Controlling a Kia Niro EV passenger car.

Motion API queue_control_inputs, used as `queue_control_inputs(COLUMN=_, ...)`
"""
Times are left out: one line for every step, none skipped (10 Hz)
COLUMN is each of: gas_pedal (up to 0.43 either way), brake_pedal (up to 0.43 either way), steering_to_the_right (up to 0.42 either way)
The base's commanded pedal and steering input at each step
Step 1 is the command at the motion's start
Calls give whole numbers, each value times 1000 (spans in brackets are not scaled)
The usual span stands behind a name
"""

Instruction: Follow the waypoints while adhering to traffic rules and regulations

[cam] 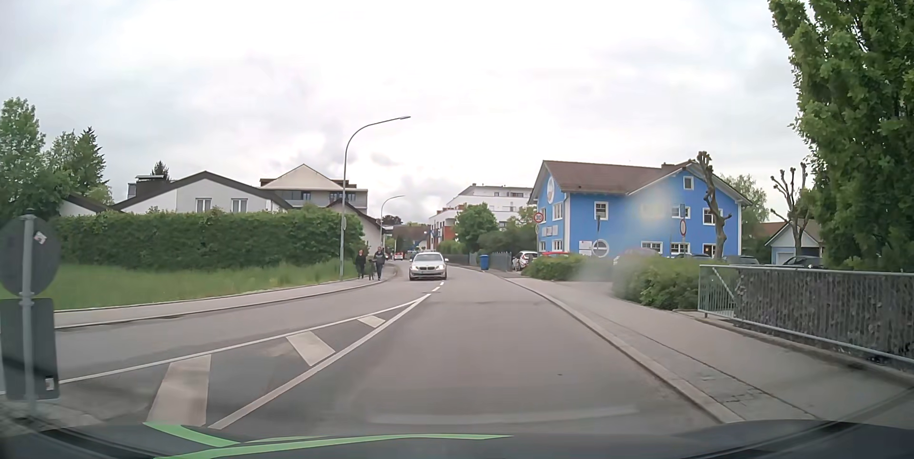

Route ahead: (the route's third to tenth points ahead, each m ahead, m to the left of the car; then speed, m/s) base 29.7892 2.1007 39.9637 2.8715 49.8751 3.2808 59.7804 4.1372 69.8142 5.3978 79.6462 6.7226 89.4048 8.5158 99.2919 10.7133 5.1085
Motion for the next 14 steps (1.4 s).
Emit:
queue_control_inputs(gas_pedal=130, brake_pedal=0, steering_to_the_right=75)
queue_control_inputs(gas_pedal=118, brake_pedal=0, steering_to_the_right=75)
queue_control_inputs(gas_pedal=110, brake_pedal=0, steering_to_the_right=75)
queue_control_inputs(gas_pedal=110, brake_pedal=0, steering_to_the_right=75)
queue_control_inputs(gas_pedal=110, brake_pedal=0, steering_to_the_right=73)
queue_control_inputs(gas_pedal=110, brake_pedal=0, steering_to_the_right=63)
queue_control_inputs(gas_pedal=110, brake_pedal=0, steering_to_the_right=51)
queue_control_inputs(gas_pedal=110, brake_pedal=0, steering_to_the_right=34)
queue_control_inputs(gas_pedal=110, brake_pedal=0, steering_to_the_right=19)
queue_control_inputs(gas_pedal=110, brake_pedal=0, steering_to_the_right=7)
queue_control_inputs(gas_pedal=110, brake_pedal=0, steering_to_the_right=1)
queue_control_inputs(gas_pedal=110, brake_pedal=0, steering_to_the_right=-3)
queue_control_inputs(gas_pedal=110, brake_pedal=0, steering_to_the_right=-6)
queue_control_inputs(gas_pedal=110, brake_pedal=0, steering_to_the_right=-9)
